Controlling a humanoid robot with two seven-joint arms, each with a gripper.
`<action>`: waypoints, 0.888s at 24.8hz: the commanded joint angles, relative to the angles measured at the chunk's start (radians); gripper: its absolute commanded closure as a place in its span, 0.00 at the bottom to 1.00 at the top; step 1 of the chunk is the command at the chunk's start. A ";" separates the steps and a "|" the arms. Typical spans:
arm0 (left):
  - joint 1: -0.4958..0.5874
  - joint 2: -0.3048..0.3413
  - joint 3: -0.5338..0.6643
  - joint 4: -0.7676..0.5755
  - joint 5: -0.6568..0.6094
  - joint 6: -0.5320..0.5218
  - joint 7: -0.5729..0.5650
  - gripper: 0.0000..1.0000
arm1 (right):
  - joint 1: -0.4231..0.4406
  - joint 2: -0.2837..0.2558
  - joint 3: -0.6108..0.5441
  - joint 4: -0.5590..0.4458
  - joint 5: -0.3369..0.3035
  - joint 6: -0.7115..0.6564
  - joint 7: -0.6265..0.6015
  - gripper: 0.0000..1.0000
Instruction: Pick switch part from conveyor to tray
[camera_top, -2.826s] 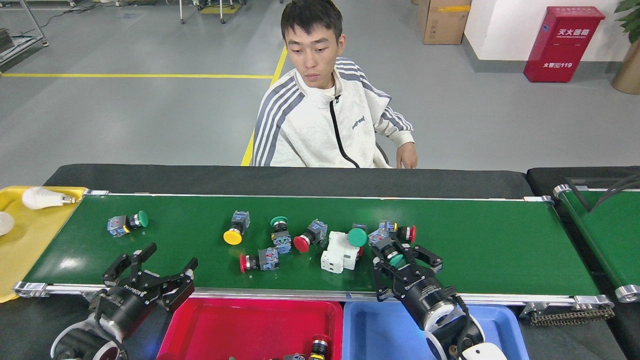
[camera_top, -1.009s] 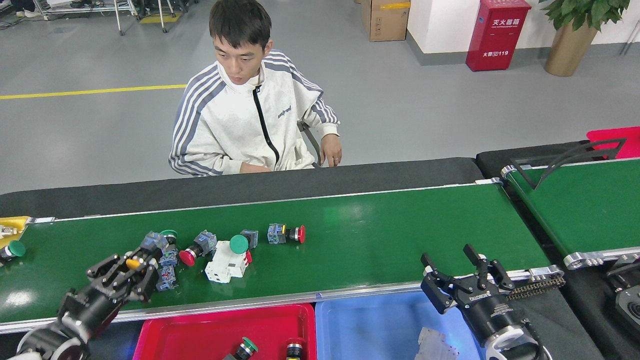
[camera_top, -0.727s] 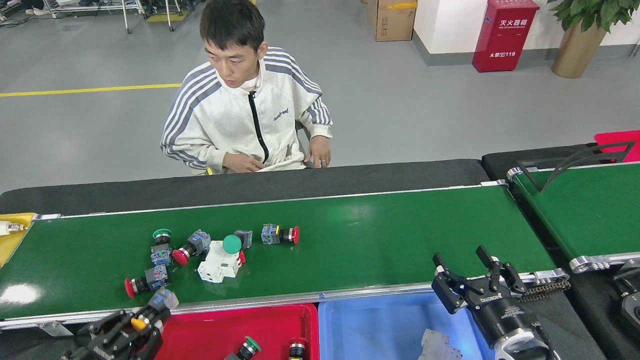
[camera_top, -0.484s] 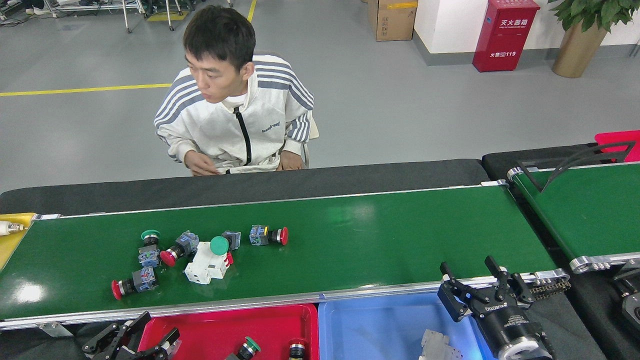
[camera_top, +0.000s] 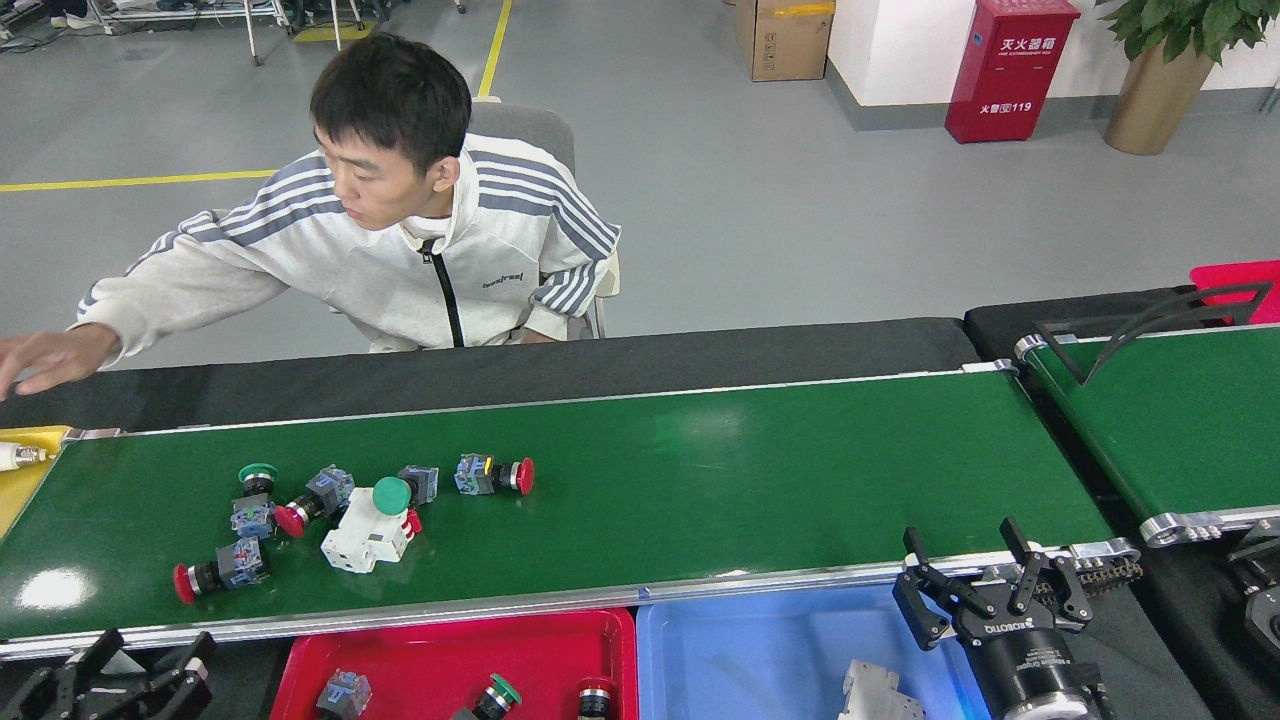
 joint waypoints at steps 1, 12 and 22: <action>-0.043 0.028 -0.001 0.031 -0.002 0.013 0.009 0.00 | -0.006 -0.007 -0.001 -0.015 -0.002 -0.003 -0.012 0.01; -0.186 0.109 -0.070 0.283 -0.002 0.012 0.008 0.00 | -0.003 -0.012 0.004 -0.006 -0.002 -0.004 -0.012 0.01; -0.292 0.109 -0.148 0.389 0.000 0.076 0.009 0.16 | 0.008 -0.036 0.005 0.004 -0.005 -0.006 -0.015 0.01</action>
